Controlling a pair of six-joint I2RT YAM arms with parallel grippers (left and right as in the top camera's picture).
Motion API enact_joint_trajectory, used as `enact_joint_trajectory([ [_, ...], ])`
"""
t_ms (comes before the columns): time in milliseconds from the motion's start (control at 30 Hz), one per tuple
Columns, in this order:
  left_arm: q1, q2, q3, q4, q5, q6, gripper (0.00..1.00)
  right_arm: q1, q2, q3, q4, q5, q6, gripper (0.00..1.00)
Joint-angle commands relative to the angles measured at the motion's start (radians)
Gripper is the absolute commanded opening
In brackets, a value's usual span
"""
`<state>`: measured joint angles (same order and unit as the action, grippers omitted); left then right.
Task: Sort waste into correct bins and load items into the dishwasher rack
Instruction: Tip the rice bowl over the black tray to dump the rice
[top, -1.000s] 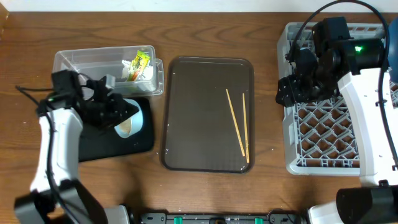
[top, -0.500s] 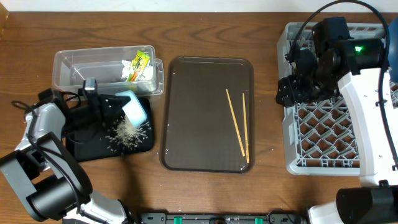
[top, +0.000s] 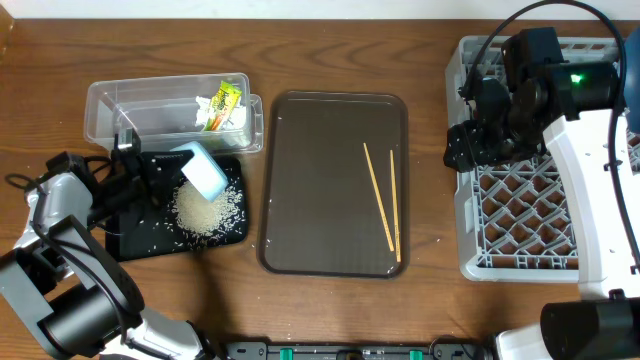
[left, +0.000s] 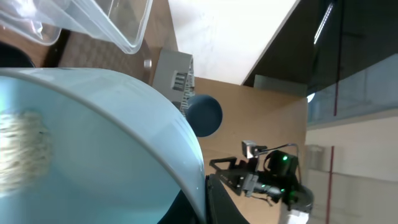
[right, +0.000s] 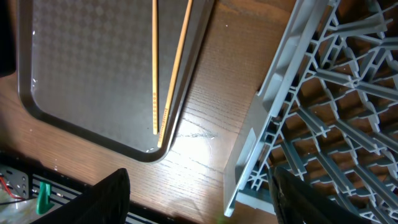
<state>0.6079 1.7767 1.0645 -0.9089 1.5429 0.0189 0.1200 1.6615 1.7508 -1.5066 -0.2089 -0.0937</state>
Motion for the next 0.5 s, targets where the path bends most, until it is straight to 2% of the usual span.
enact_joint_trajectory([
  [0, 0.005, 0.004, -0.007, -0.021, 0.030, -0.091, 0.06, 0.016, 0.003, 0.001, -0.004, 0.000, 0.006, 0.71],
  [67, 0.005, 0.004, -0.007, -0.030, 0.030, -0.132, 0.06, 0.016, 0.003, 0.001, -0.005, 0.000, 0.006, 0.71],
  [200, 0.009, 0.004, -0.007, -0.002, 0.009, -0.134, 0.06, 0.016, 0.003, 0.001, -0.004, 0.004, 0.006, 0.71],
  [333, 0.012, 0.004, -0.007, 0.001, -0.225, -0.157, 0.06, 0.016, 0.003, 0.001, -0.005, 0.011, 0.006, 0.70],
  [400, 0.012, 0.004, -0.007, -0.053, -0.180, -0.135, 0.06, 0.016, 0.003, 0.001, -0.007, 0.011, 0.006, 0.70],
  [467, 0.012, 0.004, -0.007, -0.063, -0.035, -0.024, 0.06, 0.016, 0.003, 0.001, -0.008, 0.011, 0.005, 0.69],
])
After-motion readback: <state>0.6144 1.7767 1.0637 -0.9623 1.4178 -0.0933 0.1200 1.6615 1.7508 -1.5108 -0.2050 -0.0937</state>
